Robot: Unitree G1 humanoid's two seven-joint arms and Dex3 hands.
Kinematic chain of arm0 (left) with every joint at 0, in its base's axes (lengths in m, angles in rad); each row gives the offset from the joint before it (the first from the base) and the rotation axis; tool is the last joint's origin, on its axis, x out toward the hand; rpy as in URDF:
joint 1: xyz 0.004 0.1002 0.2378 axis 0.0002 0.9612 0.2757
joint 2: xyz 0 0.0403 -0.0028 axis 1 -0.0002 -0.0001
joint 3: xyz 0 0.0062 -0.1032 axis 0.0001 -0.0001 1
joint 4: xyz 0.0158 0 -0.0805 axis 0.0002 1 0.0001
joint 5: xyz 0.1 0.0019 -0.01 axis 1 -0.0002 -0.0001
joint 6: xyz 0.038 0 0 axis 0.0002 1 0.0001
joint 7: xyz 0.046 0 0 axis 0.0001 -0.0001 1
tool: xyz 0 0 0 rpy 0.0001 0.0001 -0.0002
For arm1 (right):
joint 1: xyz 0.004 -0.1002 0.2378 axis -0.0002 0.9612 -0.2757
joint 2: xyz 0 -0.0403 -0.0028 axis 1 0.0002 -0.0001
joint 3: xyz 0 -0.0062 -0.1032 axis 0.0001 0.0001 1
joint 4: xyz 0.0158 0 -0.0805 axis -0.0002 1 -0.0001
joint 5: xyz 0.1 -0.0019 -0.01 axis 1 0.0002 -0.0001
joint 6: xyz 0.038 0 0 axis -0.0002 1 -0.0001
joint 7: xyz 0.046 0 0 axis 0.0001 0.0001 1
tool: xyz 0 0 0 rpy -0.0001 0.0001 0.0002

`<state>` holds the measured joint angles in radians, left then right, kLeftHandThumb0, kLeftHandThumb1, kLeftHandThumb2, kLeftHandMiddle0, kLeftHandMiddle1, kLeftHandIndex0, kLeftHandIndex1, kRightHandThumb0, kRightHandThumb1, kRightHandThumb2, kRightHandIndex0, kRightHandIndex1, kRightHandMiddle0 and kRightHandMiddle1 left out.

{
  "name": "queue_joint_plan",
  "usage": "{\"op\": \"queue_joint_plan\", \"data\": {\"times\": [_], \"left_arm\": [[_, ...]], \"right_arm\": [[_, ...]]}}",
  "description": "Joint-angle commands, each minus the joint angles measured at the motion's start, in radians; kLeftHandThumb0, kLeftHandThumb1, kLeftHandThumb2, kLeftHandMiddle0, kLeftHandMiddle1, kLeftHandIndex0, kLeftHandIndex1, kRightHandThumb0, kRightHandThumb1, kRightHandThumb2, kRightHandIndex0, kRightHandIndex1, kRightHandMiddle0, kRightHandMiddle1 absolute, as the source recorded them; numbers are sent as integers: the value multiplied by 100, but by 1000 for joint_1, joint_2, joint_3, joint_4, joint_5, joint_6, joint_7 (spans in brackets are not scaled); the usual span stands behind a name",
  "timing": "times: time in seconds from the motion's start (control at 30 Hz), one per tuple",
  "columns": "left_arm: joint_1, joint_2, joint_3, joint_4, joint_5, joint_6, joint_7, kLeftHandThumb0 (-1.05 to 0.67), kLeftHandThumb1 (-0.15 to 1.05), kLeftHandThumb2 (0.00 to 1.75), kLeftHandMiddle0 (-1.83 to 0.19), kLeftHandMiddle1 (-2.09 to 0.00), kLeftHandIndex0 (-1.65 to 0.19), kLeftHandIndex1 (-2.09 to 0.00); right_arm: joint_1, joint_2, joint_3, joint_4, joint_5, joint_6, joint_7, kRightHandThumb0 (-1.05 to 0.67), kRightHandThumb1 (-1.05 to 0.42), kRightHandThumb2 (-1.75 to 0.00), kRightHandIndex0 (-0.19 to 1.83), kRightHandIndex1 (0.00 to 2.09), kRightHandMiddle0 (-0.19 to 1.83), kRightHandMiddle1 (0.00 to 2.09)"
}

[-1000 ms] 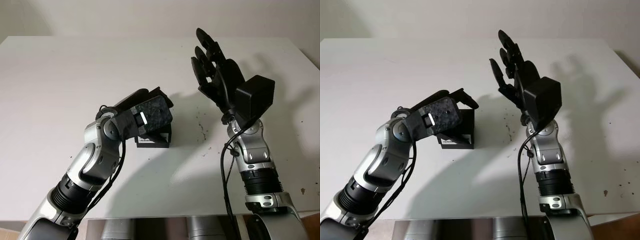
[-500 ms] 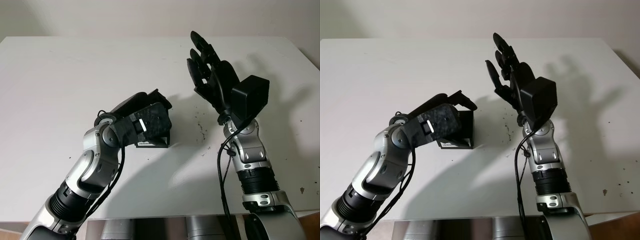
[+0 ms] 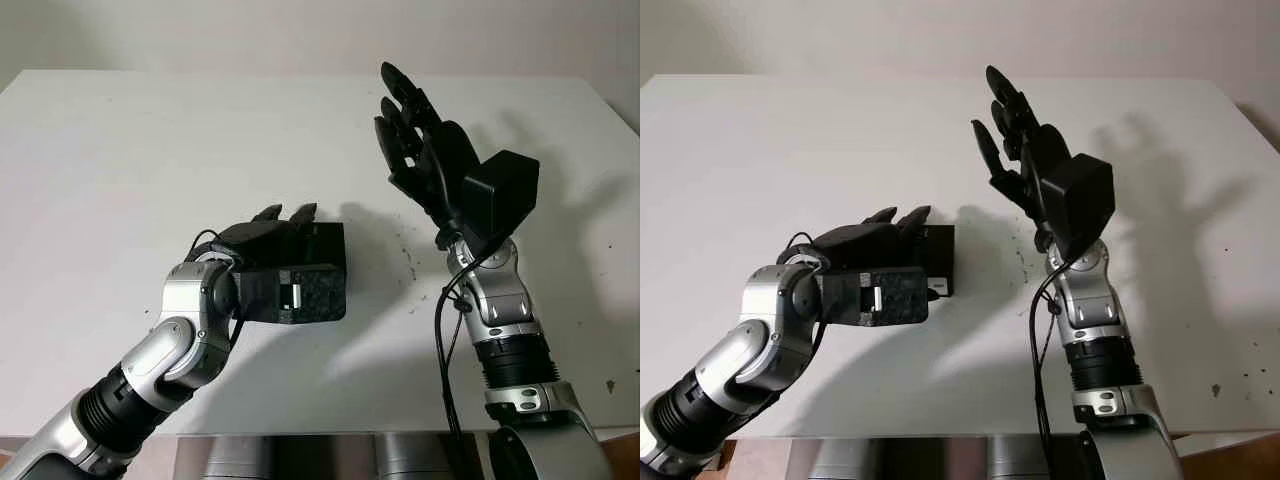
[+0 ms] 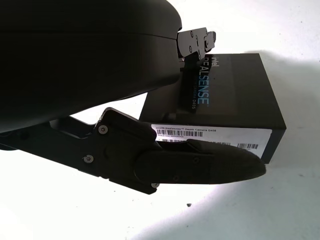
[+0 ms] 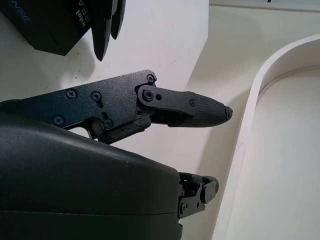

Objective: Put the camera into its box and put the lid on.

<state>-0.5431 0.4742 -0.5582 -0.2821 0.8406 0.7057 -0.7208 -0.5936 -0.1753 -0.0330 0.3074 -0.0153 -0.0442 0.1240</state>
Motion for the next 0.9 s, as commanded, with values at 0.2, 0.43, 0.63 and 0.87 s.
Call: {"op": "queue_joint_plan", "data": {"times": [0.2,0.43,0.63,0.87], "left_arm": [[22,-7,55,2,-19,-29,-5,-89,105,59,19,0,19,0],[-29,-25,233,-50,-169,-22,-4,-88,105,65,19,0,19,0],[-85,-38,426,-81,-331,-4,50,-92,105,71,19,0,19,0],[-94,-109,601,-21,-474,-84,300,-83,105,68,18,-1,13,-3]], "right_arm": [[-12,-7,-5,-12,4,-3,5,-62,-105,-52,10,5,11,13],[-11,-13,-4,-7,-9,-17,0,-62,-105,-52,11,5,11,12],[-17,-12,-12,8,-5,-34,-3,-63,-105,-51,10,5,11,11],[-27,-10,-22,37,8,-63,7,-61,-105,-50,10,5,11,11]]}}
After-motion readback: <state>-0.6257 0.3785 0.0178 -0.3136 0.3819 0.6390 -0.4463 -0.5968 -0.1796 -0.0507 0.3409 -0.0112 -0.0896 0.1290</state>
